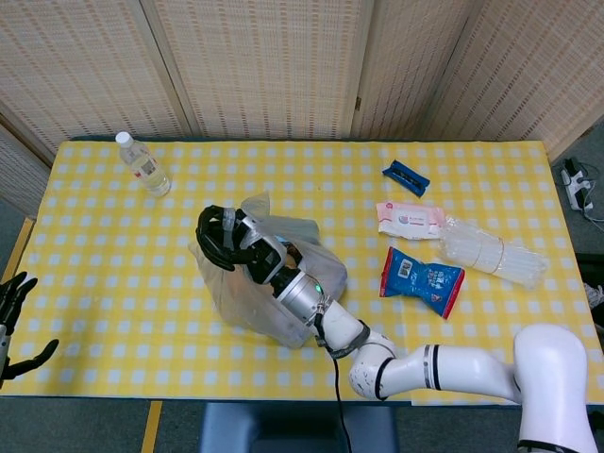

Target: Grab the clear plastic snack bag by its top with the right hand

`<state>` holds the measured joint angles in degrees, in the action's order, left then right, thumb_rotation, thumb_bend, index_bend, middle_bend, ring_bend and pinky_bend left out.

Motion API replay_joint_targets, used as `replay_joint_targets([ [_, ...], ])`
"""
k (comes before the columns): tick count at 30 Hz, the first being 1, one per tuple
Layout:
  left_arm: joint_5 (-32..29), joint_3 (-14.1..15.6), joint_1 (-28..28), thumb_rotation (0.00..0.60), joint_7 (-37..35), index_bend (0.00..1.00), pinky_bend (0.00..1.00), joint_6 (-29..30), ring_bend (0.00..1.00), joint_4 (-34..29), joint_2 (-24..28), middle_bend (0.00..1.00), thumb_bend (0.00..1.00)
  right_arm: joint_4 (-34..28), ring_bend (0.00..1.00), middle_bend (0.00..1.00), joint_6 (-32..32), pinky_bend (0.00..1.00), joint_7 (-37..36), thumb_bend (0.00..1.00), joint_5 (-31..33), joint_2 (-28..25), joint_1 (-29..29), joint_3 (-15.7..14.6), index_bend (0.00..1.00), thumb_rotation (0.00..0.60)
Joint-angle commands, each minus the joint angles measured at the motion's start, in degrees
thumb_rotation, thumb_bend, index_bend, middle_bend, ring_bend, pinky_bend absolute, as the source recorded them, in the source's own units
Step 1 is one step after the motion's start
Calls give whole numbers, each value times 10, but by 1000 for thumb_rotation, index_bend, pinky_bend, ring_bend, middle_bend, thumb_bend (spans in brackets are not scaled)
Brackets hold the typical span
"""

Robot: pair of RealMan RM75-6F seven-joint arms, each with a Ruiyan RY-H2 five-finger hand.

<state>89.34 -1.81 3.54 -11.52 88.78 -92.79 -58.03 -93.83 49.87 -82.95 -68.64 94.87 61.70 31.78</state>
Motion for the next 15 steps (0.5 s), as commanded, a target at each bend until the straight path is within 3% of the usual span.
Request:
replay_joint_targets([
  [1, 0, -1, 3, 600, 2, 0, 0, -4, 3, -2, 0, 54, 284, -52, 737, 741, 9, 923, 33, 585, 11, -30, -21, 21, 659, 600],
  [12, 0, 0, 7, 600, 13, 0, 0, -10, 3, -6, -3, 54, 284, -229, 742, 741, 35, 923, 113, 585, 56, -133, -51, 132, 659, 600],
  [15, -2, -1, 8, 600, 15, 0, 0, -11, 3, -7, -3, 54, 284, -260, 741, 742, 39, 923, 139, 586, 72, -150, -56, 143, 659, 600],
])
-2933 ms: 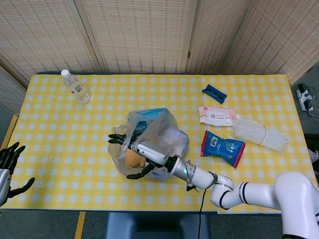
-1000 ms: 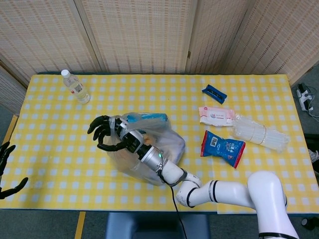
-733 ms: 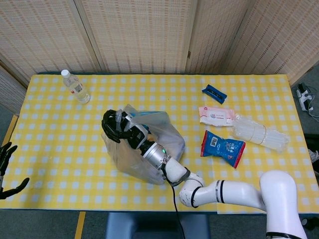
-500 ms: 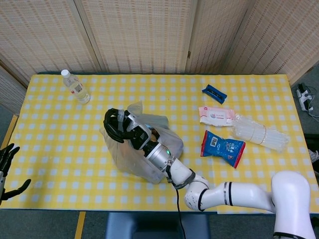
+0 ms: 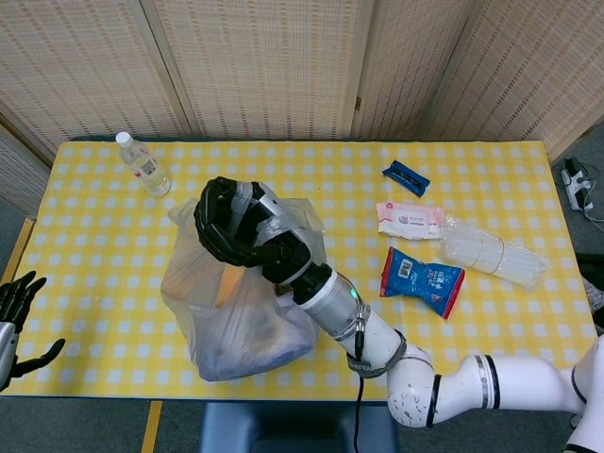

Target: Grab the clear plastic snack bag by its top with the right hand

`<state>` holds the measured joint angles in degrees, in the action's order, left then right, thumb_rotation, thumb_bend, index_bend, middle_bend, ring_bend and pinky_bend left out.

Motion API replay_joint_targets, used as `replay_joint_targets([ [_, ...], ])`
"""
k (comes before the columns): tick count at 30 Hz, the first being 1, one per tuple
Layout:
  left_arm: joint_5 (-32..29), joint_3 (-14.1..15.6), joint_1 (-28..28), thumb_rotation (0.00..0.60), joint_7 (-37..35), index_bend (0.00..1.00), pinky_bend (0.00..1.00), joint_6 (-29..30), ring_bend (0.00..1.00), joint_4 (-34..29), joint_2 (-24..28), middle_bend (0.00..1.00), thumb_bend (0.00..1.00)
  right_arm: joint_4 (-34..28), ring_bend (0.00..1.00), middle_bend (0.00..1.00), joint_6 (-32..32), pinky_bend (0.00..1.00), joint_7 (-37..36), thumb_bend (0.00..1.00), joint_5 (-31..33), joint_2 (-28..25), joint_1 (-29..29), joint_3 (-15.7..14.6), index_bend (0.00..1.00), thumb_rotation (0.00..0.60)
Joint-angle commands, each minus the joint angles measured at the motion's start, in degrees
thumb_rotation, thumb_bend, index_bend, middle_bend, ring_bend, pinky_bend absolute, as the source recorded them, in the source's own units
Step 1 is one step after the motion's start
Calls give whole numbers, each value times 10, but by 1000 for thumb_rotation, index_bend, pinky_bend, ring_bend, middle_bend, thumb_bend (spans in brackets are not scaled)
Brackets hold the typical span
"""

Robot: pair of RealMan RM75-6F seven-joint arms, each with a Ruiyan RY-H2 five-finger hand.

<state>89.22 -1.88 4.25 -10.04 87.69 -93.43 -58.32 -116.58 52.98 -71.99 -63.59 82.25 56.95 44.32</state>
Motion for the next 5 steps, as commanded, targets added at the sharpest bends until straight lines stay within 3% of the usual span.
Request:
replay_joint_targets([
  [1, -2, -1, 1, 600, 1, 0, 0, -1, 3, 0, -1, 54, 284, -38, 740, 742, 8, 923, 35, 586, 26, -27, -9, 19, 659, 600],
  [5, -4, 0, 2, 600, 8, 0, 0, -6, 3, -3, -2, 54, 284, -46, 741, 741, 8, 923, 49, 585, 43, -32, -12, 19, 659, 600],
])
